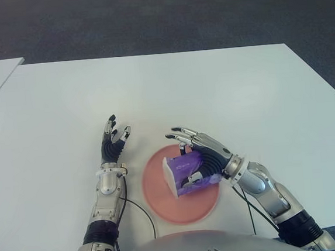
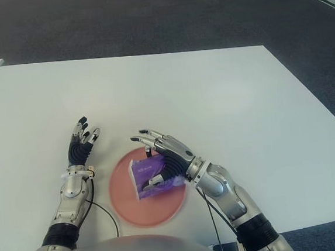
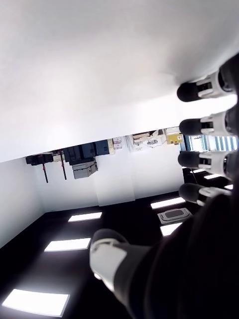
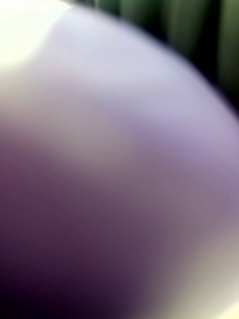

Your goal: Put the tissue paper into the plate.

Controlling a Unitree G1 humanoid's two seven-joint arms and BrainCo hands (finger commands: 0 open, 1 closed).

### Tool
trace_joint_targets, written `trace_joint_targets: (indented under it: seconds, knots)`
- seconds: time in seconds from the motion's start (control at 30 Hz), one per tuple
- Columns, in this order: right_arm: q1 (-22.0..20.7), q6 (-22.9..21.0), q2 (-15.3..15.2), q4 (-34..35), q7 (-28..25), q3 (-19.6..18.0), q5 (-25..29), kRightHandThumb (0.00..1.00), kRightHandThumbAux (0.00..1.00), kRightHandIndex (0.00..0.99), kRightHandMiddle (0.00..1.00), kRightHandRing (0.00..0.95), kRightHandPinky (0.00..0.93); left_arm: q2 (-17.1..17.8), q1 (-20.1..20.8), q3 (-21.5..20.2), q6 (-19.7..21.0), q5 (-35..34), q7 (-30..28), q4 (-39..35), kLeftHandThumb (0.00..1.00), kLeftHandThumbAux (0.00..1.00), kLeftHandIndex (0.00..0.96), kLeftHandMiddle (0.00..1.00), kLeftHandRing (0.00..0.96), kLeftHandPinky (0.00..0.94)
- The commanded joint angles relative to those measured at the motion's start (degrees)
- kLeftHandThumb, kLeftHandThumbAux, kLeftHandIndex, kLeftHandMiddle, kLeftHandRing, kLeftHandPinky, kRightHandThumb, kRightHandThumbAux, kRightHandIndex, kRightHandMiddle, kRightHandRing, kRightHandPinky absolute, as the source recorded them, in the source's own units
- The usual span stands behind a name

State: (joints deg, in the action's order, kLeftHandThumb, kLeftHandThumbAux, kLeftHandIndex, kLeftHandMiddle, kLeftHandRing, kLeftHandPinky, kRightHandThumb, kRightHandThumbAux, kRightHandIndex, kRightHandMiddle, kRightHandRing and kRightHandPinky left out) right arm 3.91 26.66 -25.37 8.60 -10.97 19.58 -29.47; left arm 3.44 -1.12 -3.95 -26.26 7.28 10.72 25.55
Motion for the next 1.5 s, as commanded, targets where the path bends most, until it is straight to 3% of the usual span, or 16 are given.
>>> trace_joint_targets:
  seconds: [0.03, 0.37, 0.63, 1.13, 1.5]
  knots:
    - [0.3, 1.3, -0.2, -2.2, 2.2, -0.1, -3.0, 0.103, 0.437, 0.0, 0.0, 0.0, 0.0, 0.2, 0.1, -0.1, -0.3, 0.3, 0.6, 1.1, 0.056, 0.551, 0.0, 0.0, 0.0, 0.0]
    - [-1.1, 8.5, 0.7, -5.0, 17.5, -0.9, -13.8, 0.179, 0.33, 0.0, 0.0, 0.0, 0.0, -0.3, -0.2, -0.3, -1.0, -0.2, 0.6, 0.9, 0.054, 0.56, 0.0, 0.0, 0.0, 0.0]
    - [-2.2, 9.6, 1.3, -6.8, 22.8, -0.5, -16.9, 0.213, 0.293, 0.0, 0.0, 0.0, 0.0, -0.3, -0.3, -0.3, -1.1, -0.3, 0.7, 0.8, 0.052, 0.568, 0.0, 0.0, 0.0, 0.0]
    - [-2.7, 11.2, 3.6, -8.7, 23.7, -0.3, -12.2, 0.232, 0.296, 0.0, 0.0, 0.0, 0.0, -0.2, -0.6, -0.2, -0.3, -0.1, 0.4, -0.1, 0.043, 0.55, 0.0, 0.0, 0.0, 0.0]
    - [-3.4, 9.8, 5.0, -9.0, 19.5, -0.6, -6.8, 0.188, 0.351, 0.0, 0.0, 0.0, 0.0, -0.1, -0.4, -0.2, 0.4, -0.5, 0.1, -0.1, 0.05, 0.553, 0.0, 0.0, 0.0, 0.0]
